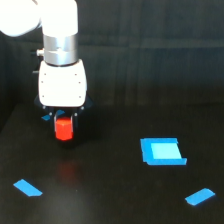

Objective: Pick up the red object from the table

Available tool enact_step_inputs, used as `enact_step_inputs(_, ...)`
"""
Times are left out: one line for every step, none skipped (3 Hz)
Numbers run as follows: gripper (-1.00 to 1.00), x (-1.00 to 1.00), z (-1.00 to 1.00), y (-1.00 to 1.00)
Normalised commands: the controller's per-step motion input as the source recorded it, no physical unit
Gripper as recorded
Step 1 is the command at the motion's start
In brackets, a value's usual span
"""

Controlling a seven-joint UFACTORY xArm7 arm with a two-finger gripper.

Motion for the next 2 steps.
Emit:
enact_step_inputs(-0.84, 0.33, 0.96, 0.03)
enact_step_inputs(-0.93, 0.18, 0.99, -0.18)
